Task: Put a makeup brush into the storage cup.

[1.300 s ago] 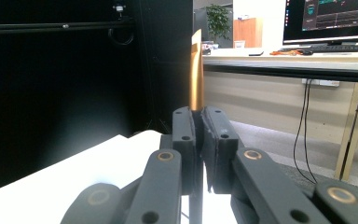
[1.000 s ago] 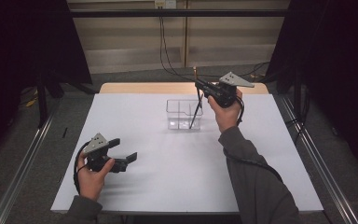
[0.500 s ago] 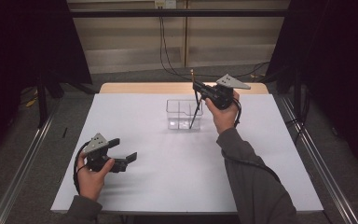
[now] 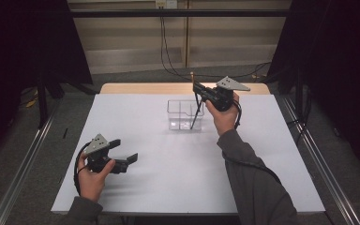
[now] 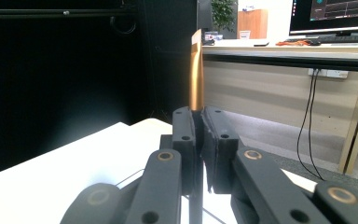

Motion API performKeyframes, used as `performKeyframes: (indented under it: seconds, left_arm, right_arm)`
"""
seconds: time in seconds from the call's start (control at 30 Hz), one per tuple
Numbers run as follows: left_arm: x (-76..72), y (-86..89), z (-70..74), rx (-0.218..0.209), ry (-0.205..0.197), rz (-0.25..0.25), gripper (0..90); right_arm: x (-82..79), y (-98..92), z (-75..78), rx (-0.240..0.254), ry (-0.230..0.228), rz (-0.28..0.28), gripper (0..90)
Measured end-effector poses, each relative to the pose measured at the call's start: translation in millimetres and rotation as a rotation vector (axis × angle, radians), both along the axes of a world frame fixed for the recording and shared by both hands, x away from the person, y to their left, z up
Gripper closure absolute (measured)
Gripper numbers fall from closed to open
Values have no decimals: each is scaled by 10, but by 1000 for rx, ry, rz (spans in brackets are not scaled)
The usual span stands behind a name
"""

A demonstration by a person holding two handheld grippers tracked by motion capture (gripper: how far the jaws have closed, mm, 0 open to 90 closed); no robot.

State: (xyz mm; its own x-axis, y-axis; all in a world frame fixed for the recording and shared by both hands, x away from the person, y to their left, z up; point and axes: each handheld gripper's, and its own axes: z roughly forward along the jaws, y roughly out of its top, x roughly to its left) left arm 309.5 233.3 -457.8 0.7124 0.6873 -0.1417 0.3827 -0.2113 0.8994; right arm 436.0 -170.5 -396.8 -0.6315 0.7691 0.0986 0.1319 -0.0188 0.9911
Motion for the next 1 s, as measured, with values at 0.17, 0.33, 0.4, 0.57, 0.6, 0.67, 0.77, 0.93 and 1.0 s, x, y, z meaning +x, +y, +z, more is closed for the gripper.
performKeyframes:
  seconds: [0.17, 0.33, 0.4, 0.57, 0.6, 0.67, 0.77, 0.93, 1.0]
  left_arm:
    - [1, -1, 0, -1, -1, 1, 42]
    - [0, 4, 4, 0, -3, -2, 42]
    - [0, 6, 5, 1, -4, -1, 42]
    - [2, 2, 3, 2, -3, -8, 42]
    - [2, 1, 3, 2, -3, -8, 42]
    - [1, 0, 3, 2, -2, -9, 42]
    - [2, 0, 0, 0, -1, -10, 42]
    - [2, 0, 2, 3, -1, -11, 43]
    - [1, 1, 4, 2, -3, -8, 43]
  right_arm:
    - [0, -4, -17, -2, 3, -2, 842]
    - [-4, 0, -30, 2, 7, -1, 842]
    - [-4, 0, -35, 6, 5, -3, 842]
    - [-9, -15, -53, 1, 10, -1, 842]
    - [-11, -18, -56, 0, 12, -2, 842]
    - [-11, -27, -66, -2, 7, -1, 841]
    - [-15, -25, -73, -5, 11, 2, 841]
    - [-19, -29, -83, -10, 13, 5, 841]
    - [-21, -34, -92, -12, 12, 6, 841]
